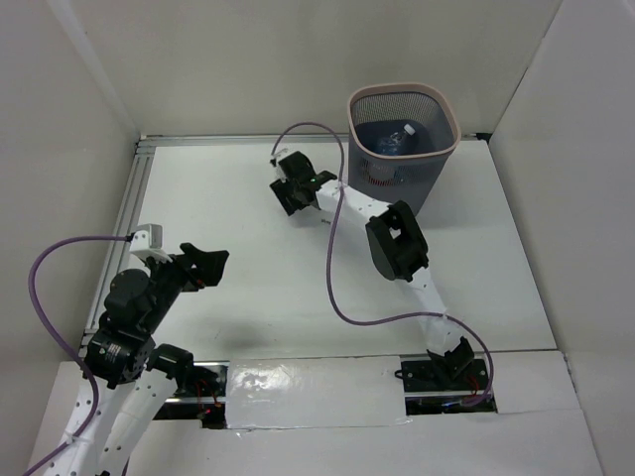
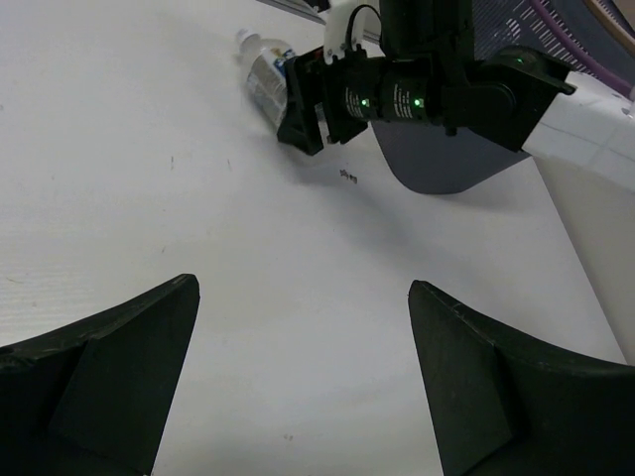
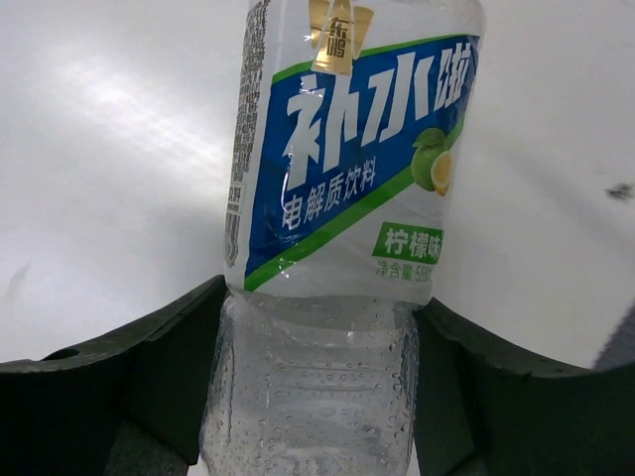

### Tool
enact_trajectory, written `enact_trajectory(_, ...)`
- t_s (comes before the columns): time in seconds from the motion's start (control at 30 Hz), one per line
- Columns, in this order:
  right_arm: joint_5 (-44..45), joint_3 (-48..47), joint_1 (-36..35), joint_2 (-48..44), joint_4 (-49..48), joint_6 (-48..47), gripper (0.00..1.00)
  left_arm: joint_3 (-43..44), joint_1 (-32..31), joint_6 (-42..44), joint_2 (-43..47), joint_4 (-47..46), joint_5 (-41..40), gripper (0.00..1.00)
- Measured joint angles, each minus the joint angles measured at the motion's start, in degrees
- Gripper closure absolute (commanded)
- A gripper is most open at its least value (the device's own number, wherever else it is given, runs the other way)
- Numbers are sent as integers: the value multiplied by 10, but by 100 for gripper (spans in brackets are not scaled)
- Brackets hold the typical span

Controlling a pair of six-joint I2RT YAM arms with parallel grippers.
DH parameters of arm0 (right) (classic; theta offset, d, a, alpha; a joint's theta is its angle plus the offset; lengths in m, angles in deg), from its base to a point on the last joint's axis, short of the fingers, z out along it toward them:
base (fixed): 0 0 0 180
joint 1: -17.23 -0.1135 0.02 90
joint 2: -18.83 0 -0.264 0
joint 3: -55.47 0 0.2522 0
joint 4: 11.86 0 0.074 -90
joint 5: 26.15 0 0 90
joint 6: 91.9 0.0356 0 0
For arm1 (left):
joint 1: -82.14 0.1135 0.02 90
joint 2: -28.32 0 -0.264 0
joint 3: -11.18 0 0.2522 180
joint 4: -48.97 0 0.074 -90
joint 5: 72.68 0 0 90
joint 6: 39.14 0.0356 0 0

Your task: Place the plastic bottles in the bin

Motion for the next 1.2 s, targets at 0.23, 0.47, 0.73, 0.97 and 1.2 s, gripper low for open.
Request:
enact_trajectory(0.23, -172, 8, -60, -100, 38, -86, 87, -9, 0, -1, 21, -27, 7, 1)
enact_trajectory(0.47, -266, -94, -14, -238, 37, -106, 89, -11, 0, -1, 26, -59, 27, 1)
enact_trajectory(0.73, -278, -34, 173, -433, 19, -105, 84, -20, 0, -1, -7, -114, 62, 1)
enact_trajectory(0.97, -357, 86, 289, -465, 31, -103, 44, -40, 0, -2, -73, -169, 98, 1)
enact_trajectory(1.2, -441, 118, 360, -431, 69, -99, 0, -40, 0, -3, -130, -220, 131, 1)
